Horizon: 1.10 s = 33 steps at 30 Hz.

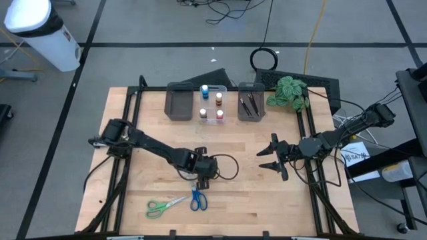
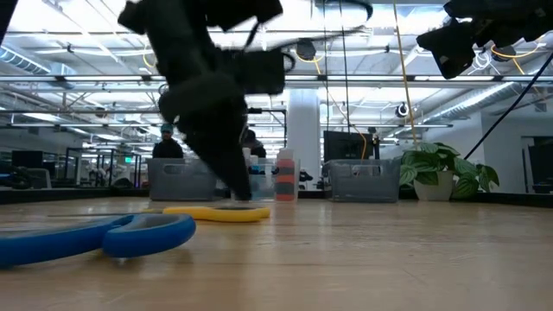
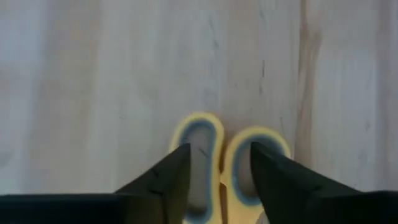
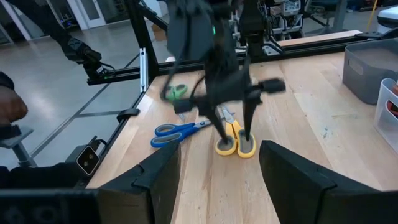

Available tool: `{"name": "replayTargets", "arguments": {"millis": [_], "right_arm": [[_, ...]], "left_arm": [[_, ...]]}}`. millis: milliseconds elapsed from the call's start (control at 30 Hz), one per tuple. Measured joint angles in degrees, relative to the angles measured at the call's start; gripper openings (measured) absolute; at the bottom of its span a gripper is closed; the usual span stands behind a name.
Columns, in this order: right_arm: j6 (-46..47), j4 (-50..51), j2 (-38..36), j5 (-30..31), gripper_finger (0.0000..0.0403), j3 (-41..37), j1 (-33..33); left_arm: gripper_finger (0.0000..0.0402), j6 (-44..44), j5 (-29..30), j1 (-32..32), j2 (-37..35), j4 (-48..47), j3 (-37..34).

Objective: Pick & Place Paint Supplies
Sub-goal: Put the yellow scissors into the left black bin

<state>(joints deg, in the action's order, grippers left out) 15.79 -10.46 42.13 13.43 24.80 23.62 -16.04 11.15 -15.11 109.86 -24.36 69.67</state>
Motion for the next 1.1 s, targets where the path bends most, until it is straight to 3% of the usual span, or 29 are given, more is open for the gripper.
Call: {"name": "replayTargets", "arguments": {"millis": [133,267,400,633,1100], "right_arm": [[0.02,0.0,0.02,-0.02,0.0203,0.0,0.0],[0.01,0.02,0.0,0.0,0.0203,0.0,0.0],[0.02,-0.02,0.0,0.0,0.0203,0.0,0.0],[0.02,-0.02,0.02,0.0,0.0203,0.0,-0.01],[0.02,-0.02,0.02,0.0,0.0203,0.0,-0.02]], "left_arm": [[0.0217,1.69,-2.16,0.04,3.11,0.06,0.13],[0.0221,1.8,-1.94,0.18,5.22,0.44,0.39],[0.019,1.86,-1.86,0.58,6.8,0.21,0.44],[0.0073,1.74,-1.66,1.47,7.4,-0.76,0.52],[0.0073,1.59,-2.13,1.55,6.94,-1.1,0.43]]}}
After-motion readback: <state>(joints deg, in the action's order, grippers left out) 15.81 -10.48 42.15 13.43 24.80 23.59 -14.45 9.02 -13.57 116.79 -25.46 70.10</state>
